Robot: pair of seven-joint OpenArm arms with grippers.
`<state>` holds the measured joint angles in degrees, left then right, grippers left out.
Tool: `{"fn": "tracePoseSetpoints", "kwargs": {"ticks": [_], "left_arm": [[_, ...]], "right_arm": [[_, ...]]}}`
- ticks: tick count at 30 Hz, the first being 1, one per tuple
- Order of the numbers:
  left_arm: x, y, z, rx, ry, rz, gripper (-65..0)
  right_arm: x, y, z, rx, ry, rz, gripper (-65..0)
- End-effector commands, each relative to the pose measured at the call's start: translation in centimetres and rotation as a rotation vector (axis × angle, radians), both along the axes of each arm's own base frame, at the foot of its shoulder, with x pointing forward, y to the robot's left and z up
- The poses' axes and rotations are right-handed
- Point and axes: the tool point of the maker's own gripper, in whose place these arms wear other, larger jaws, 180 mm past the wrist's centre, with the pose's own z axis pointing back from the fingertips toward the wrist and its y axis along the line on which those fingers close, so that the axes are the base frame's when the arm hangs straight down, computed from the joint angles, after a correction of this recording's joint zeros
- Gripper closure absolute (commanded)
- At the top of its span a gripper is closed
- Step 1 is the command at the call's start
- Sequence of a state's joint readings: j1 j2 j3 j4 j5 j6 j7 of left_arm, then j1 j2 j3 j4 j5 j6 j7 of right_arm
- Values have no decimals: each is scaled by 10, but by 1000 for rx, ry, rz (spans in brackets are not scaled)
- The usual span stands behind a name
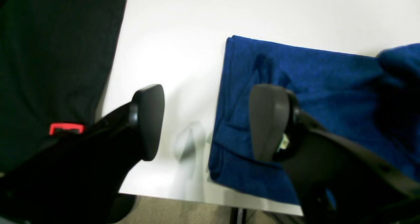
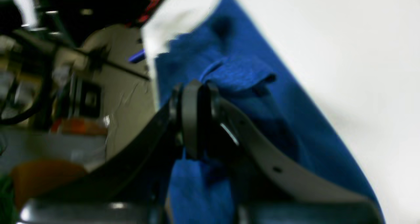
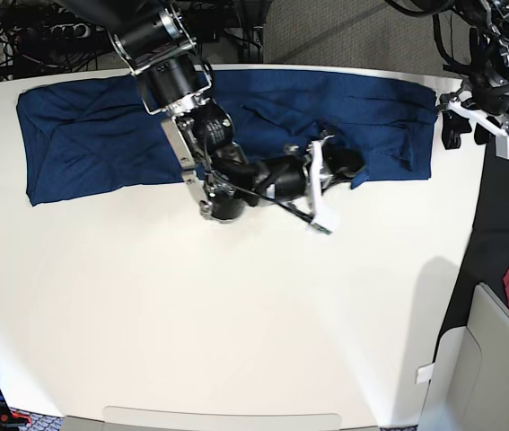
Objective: Fold the T-shirt properly
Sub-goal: 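Sweep the right gripper across the shirt to smooth the folded sleeve, then grasp the shirt's two ends with both grippers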
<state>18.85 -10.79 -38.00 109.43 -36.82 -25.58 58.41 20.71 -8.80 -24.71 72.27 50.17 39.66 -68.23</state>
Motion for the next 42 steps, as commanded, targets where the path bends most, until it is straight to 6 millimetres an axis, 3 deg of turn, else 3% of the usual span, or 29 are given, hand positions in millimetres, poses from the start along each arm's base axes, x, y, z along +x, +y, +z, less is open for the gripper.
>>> {"fn": "tracePoseSetpoints", "kwargs": {"ticks": [1, 7, 13, 17, 20, 23, 26, 29, 34, 42], "left_arm": [[6, 4, 14, 14, -49, -6, -394], [-1, 1, 10, -6, -36, -10, -394], [-2, 0, 9, -9, -34, -10, -395], [-2, 0, 8, -9, -32, -10, -395], [-9, 1, 5, -8, -15, -7, -395], [-9, 0, 5, -8, -13, -13, -396], [-13, -1, 3, -16, -3, -19, -405], [-11, -6, 6, -59, -13, -38, -427], [-3, -11, -12, -158, 59, -70, -438], [9, -18, -29, -203, 105, -106, -439]], "right_arm": [[8, 7, 20, 40, -49, 13, -19], [-8, 24, 22, -1, -105, 124, -46], [-27, 37, 31, -20, -184, 227, -282], [-22, 37, 39, -8, -209, 221, -278], [-7, 32, 59, 40, -241, 161, -266], [21, -3, 56, 29, -245, 49, -260], [49, -60, 44, -7, -236, -104, -260], [60, -119, 31, -67, -239, -222, -259], [52, -192, 22, -167, -273, -338, -259], [25, -254, 26, -234, -297, -430, -259]]}}
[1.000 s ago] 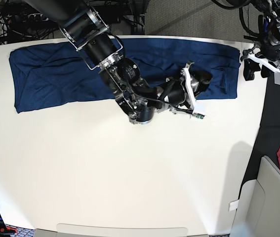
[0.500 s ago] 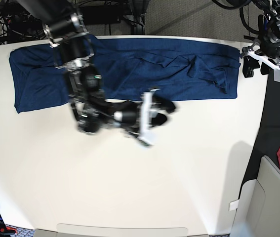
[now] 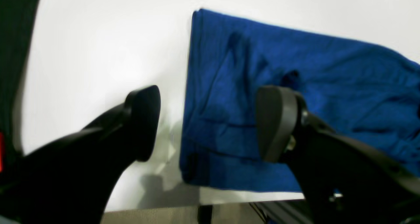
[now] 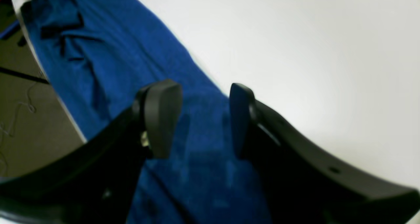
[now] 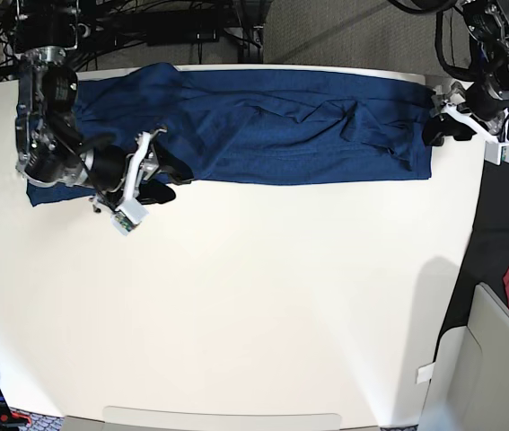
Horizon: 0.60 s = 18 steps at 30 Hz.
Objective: Fold the T-shirt properly
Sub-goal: 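Grasp the shirt's two ends with both grippers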
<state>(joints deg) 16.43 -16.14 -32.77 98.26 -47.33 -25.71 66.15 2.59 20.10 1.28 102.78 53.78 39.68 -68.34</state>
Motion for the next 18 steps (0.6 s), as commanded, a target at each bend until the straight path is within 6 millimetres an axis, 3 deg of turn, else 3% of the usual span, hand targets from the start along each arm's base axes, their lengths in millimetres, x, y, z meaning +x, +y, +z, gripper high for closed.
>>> {"fn": "tracePoseSetpoints", "kwargs": {"ticks": [1, 10, 18], "left_arm": [[12, 2, 9, 0, -38, -7, -439], [10, -3, -8, -45, -3, 3, -439], [2, -22, -32, -109, 59, -17, -436]], "right_arm": [[4, -9, 15, 17, -47, -13, -259], [-9, -63, 30, 55, -45, -138, -259], [-11, -68, 36, 39, -64, -140, -259]]}}
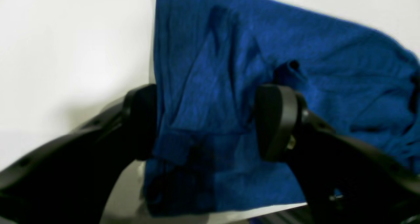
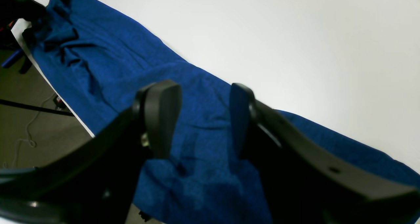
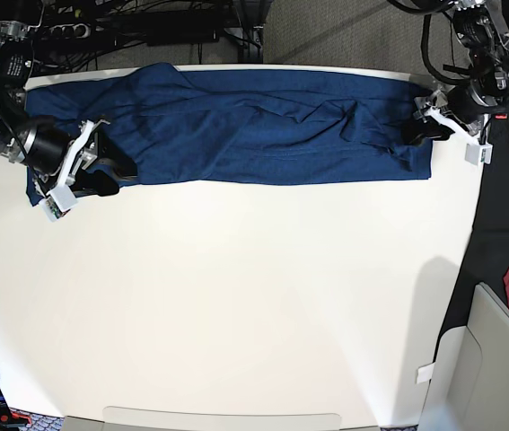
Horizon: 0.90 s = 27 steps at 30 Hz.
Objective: Fold the T-shirt properly
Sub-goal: 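Grasp the shirt's two ends with both grippers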
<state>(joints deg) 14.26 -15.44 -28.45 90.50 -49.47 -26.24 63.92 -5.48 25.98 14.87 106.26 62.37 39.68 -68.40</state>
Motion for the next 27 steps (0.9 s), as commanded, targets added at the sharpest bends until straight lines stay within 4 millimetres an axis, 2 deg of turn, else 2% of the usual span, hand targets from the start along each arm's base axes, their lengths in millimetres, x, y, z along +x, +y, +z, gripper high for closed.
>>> {"fn": "tracePoseSetpoints", "kwargs": {"ticks": [1, 8, 12, 15, 22, 24, 27], "left_arm": [[-6, 1, -7, 0, 38, -2, -436], [-10, -6, -15, -69, 52, 20, -436], [-11, -21, -19, -84, 66, -26, -430], [-8, -36, -17, -127, 53, -54, -395], [-3, -43, -6, -153, 19, -71, -276], [2, -43, 2, -137, -5, -83, -212], [6, -41, 11, -115, -32, -87, -78]], "right_arm": [[5, 0, 15, 16, -51, 10, -259], [5, 1, 16, 17, -53, 11, -259], [5, 0, 16, 17, -53, 9, -259], [5, -1, 19, 32, -59, 4, -259], [3, -24, 22, 16, -63, -58, -259], [1, -29, 22, 7, -60, -68, -259], [-3, -38, 20, 0, -52, -96, -259]]}}
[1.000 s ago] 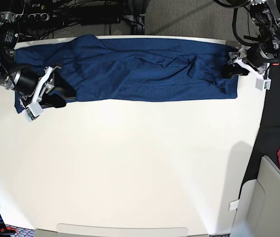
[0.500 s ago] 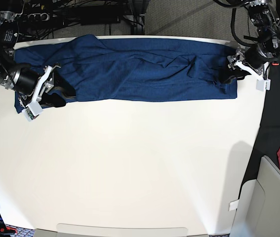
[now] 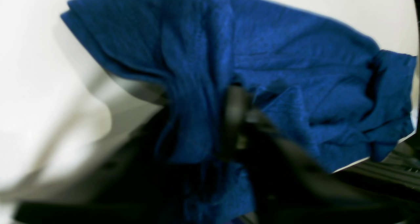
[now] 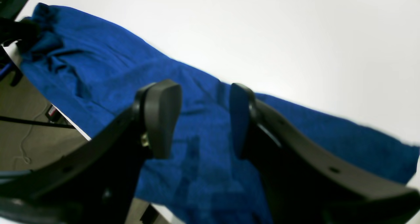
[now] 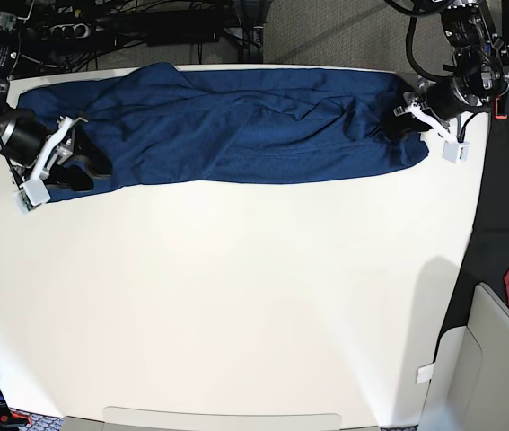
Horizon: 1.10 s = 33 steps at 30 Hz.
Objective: Fold the T-shirt properly
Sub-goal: 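Grasp the shirt's two ends with both grippers, then carry the left gripper's end toward the right gripper, folding the shirt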
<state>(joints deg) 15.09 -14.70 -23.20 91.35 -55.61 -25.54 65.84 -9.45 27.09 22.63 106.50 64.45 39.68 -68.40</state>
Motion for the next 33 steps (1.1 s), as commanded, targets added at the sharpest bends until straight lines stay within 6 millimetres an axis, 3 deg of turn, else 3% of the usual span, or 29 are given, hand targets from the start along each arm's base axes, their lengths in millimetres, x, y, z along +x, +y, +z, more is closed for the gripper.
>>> {"fn": "tracePoseSetpoints", "kwargs": {"ticks": [1, 5, 12, 19, 23, 26, 30, 33], "left_arm": [[7, 4, 12, 11, -41, -5, -47], [10, 7, 15, 23, -50, -4, -32], [25, 41, 33, 66, -110, 74, -35], [51, 56, 44, 168, -141, 78, -35], [59, 56, 54, 191, -155, 59, -35], [57, 44, 69, 227, -162, 1, -35], [57, -1, 95, 245, -235, -105, -35], [48, -40, 100, 234, -262, -207, -35]], "right_arm": [[5, -3, 15, 3, -51, 2, -259], [-1, -15, 13, -6, -40, -36, -253], [-7, -32, 12, -23, -33, -84, -253], [-8, -32, 11, -23, -29, -85, -253], [-8, -32, 11, -22, -30, -85, -253], [-11, -32, 9, -22, -21, -85, -253], [-10, -30, 9, -16, -22, -87, -253], [-10, -30, 9, -16, -23, -88, -253]]}}
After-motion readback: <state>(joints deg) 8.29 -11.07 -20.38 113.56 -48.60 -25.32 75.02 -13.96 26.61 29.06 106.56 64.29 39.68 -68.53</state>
